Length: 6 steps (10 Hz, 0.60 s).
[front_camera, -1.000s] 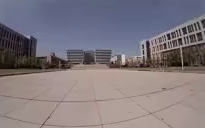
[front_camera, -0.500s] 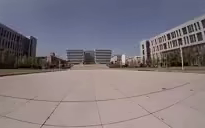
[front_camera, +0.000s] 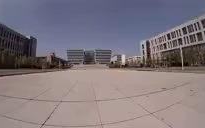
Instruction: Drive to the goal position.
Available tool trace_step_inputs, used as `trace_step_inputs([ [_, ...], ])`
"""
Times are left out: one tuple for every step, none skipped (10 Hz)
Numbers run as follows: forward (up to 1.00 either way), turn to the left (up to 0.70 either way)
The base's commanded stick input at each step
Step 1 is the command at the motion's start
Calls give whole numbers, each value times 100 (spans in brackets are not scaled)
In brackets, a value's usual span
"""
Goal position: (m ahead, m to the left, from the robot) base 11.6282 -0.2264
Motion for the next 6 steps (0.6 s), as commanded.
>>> trace_step_inputs([
  [4,0],
  [4,0],
  [4,0],
  [4,0],
  [4,0],
  [4,0],
])
